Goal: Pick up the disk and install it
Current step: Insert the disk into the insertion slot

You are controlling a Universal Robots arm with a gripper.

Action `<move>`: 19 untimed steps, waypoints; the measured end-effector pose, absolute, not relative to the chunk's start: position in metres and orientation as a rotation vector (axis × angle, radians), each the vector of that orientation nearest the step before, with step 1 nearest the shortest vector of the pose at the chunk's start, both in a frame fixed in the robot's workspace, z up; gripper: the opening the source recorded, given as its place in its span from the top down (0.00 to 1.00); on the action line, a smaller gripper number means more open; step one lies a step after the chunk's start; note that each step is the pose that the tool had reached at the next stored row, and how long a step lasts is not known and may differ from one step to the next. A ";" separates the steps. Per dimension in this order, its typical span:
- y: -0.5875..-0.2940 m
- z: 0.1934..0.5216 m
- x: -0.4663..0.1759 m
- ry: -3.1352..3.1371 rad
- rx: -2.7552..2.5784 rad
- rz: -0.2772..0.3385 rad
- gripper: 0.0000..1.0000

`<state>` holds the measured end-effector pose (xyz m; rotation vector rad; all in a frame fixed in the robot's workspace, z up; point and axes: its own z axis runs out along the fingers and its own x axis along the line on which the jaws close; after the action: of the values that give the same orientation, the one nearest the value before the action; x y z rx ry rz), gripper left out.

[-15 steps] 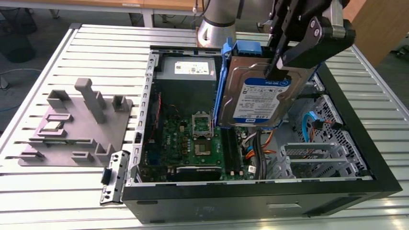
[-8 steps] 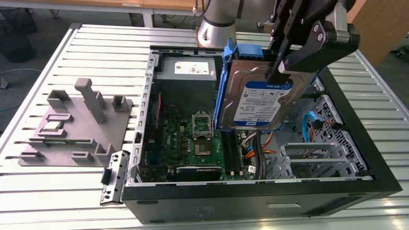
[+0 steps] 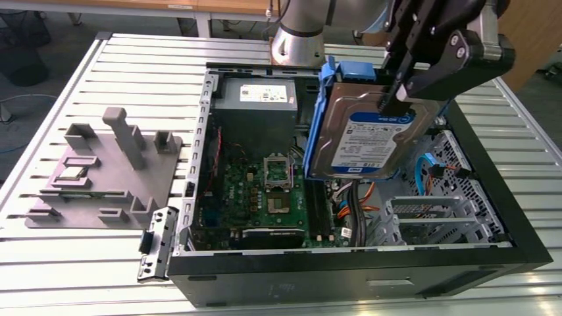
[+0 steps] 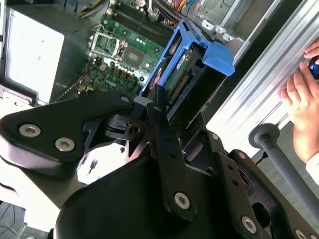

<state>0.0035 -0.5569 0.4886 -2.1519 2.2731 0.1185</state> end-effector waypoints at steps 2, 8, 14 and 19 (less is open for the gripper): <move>-0.557 0.489 0.010 2.273 -2.152 0.119 0.65; -0.557 0.488 0.033 2.274 -2.153 0.121 0.65; -0.557 0.488 0.055 2.275 -2.153 0.122 0.65; -0.561 0.488 0.068 2.275 -2.154 0.123 0.65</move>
<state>0.0682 -0.5611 0.4884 -2.1538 2.2752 0.1233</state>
